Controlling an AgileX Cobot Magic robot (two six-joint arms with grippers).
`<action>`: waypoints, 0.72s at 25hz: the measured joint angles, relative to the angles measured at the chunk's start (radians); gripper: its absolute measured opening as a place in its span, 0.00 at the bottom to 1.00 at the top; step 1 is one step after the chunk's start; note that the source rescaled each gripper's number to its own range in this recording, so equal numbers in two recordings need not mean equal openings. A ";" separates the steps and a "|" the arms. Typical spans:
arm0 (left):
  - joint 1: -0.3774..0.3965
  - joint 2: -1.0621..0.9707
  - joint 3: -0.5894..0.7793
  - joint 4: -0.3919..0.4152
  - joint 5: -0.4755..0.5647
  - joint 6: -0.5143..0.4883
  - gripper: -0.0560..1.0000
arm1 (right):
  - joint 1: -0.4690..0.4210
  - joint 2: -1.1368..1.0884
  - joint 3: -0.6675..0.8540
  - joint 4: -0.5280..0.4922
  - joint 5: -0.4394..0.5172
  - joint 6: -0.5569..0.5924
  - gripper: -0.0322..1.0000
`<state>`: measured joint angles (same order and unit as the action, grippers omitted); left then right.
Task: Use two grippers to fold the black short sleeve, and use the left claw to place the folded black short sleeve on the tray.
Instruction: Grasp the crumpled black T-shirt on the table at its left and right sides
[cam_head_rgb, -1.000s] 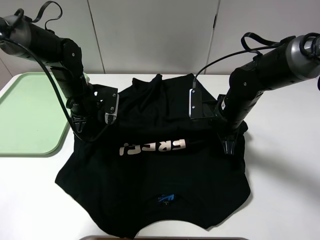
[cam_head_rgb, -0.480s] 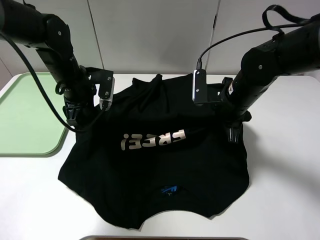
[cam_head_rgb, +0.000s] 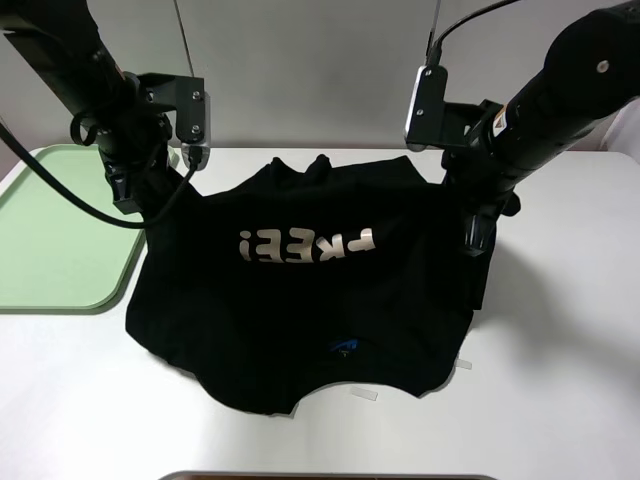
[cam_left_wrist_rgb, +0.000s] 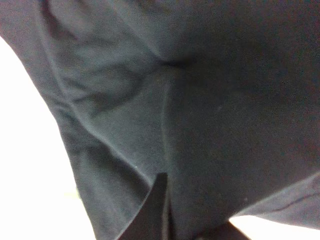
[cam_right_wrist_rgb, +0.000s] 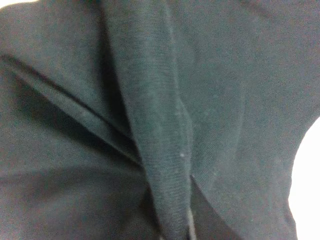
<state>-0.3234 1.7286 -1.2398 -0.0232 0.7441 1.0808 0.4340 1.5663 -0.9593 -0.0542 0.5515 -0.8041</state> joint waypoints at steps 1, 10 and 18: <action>0.000 -0.016 0.000 -0.002 0.001 -0.005 0.05 | 0.000 -0.023 0.000 0.000 0.007 0.000 0.03; 0.000 -0.165 0.000 -0.015 0.006 -0.044 0.05 | 0.000 -0.170 0.000 -0.045 0.117 0.004 0.03; -0.001 -0.315 0.000 0.000 0.031 -0.045 0.05 | 0.000 -0.200 -0.050 -0.097 0.214 0.004 0.03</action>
<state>-0.3244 1.4136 -1.2398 -0.0236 0.7754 1.0357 0.4340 1.3663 -1.0097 -0.1515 0.7658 -0.8005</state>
